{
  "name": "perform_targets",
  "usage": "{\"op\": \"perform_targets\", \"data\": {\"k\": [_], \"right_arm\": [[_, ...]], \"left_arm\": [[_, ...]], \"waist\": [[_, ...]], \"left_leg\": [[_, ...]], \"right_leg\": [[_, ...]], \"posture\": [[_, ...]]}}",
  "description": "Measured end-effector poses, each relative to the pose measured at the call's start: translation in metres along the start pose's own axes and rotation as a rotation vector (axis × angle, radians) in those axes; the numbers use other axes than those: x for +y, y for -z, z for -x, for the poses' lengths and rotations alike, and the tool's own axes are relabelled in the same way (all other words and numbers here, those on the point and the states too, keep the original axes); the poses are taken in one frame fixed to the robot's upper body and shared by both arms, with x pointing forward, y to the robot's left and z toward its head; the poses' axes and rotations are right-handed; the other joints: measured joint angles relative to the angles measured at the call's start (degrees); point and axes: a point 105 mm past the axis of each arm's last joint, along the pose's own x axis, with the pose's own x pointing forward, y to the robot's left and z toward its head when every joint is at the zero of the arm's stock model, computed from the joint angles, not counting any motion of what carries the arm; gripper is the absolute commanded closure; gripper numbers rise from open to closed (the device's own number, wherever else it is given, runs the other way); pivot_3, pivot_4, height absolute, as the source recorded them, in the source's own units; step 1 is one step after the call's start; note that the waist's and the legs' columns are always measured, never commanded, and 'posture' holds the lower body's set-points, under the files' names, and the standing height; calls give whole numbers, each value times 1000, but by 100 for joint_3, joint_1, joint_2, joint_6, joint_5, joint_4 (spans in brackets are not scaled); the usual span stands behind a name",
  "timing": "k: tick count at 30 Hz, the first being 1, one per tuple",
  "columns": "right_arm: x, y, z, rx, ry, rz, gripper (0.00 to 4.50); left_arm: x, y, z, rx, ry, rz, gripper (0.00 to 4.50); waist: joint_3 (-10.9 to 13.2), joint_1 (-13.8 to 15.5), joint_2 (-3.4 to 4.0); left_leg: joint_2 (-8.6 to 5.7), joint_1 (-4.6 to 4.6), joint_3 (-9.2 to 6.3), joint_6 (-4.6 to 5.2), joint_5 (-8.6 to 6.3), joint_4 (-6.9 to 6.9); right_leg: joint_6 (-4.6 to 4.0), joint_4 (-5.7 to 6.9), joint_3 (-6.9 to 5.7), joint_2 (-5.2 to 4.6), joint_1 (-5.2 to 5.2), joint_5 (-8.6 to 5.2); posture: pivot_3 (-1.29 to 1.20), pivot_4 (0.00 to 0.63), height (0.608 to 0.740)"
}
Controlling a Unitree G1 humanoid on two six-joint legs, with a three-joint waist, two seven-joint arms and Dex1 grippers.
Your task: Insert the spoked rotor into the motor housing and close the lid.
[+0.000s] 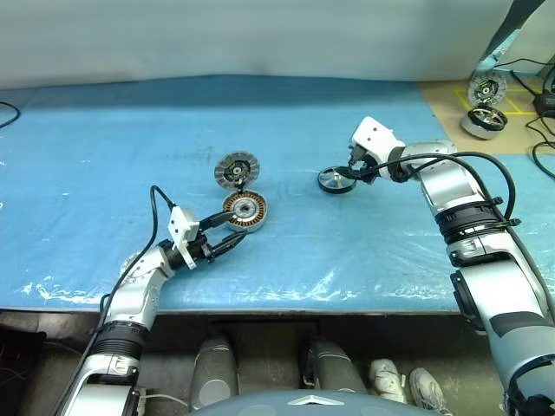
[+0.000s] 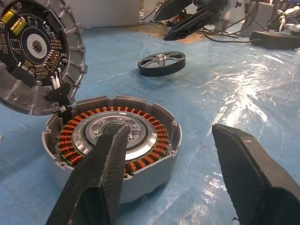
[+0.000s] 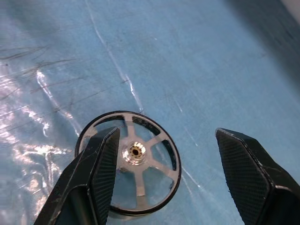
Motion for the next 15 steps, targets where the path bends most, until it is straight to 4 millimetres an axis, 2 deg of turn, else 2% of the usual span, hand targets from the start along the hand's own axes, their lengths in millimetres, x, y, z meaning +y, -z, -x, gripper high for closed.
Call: {"op": "perform_targets", "data": {"k": [3, 9, 15], "right_arm": [[2, 0, -3, 8, -11, 24, 1097], [10, 15, -14, 56, -42, 25, 1097], [9, 23, -22, 115, -33, 35, 1097]], "left_arm": [[1, -3, -6, -7, 0, -8, 1523], [4, -19, -13, -22, 13, -24, 1523], [12, -39, -6, -25, 10, -45, 1523]], "waist": [[0, 5, 0], [1, 9, -1], [2, -5, -1]], "left_leg": [[1, 1, 0, 3, 2, 12], [3, 2, 0, 4, 0, 31], [2, -1, 1, 4, 0, 39]], "right_leg": [[-2, 16, -1, -1, 0, 0], [-7, 59, 1, -1, -10, -4], [-10, 70, 3, 0, -17, -6]], "posture": [[0, 150, 740], [0, 150, 740], [0, 150, 740]]}}
